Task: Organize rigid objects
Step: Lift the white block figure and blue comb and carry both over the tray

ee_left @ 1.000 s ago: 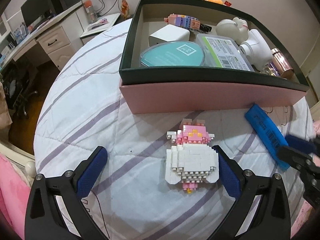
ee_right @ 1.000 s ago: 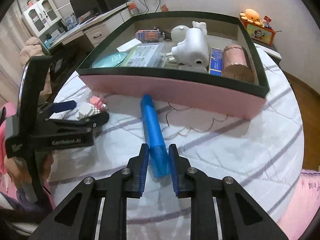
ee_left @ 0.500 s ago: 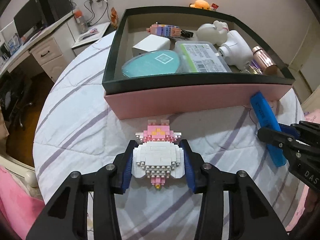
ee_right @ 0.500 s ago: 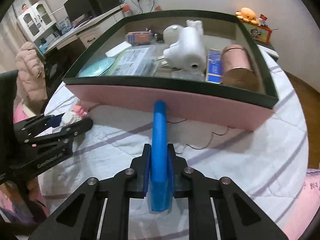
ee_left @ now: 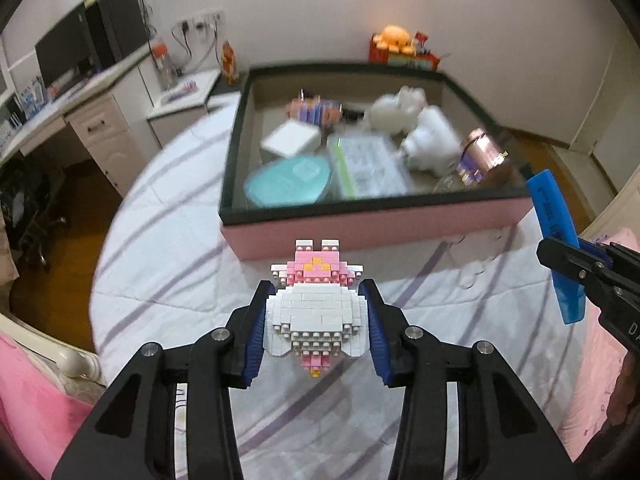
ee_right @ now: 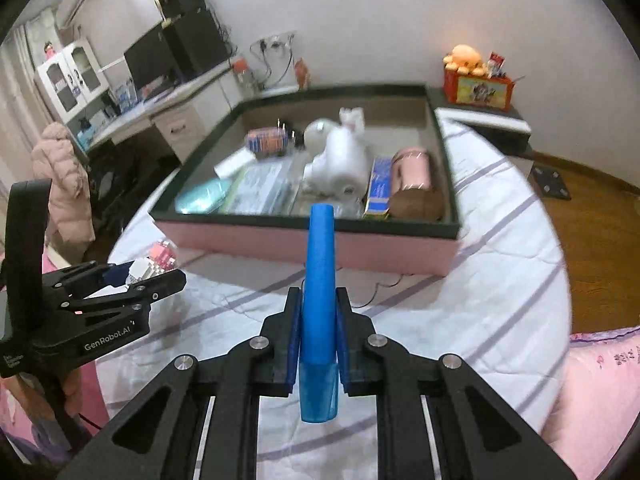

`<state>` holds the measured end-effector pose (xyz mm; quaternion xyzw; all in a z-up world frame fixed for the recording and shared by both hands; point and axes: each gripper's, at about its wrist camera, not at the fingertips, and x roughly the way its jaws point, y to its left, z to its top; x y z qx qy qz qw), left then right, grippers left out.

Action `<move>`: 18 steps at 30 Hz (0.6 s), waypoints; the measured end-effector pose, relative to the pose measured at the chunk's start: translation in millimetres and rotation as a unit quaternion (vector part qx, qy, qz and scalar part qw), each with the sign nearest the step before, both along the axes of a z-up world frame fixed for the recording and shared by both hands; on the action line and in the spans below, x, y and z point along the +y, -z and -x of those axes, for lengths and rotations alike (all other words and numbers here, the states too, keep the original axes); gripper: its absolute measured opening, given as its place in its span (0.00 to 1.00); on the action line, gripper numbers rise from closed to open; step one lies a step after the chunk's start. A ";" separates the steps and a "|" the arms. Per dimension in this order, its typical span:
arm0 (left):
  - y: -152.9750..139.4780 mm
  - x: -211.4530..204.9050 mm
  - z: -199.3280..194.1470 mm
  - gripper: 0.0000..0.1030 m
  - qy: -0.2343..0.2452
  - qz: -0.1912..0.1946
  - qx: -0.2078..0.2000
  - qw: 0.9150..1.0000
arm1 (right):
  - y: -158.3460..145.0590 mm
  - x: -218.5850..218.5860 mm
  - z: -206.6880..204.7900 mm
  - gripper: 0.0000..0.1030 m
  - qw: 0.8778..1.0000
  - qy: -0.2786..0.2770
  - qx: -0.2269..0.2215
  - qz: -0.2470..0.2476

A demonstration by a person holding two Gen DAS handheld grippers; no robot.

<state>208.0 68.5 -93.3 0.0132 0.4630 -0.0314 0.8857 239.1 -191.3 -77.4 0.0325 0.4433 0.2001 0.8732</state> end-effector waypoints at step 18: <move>-117.2 -10.3 95.5 0.43 -0.008 -0.012 -0.181 0.983 | -112.3 -23.5 102.8 0.15 0.984 0.007 -0.178 -0.020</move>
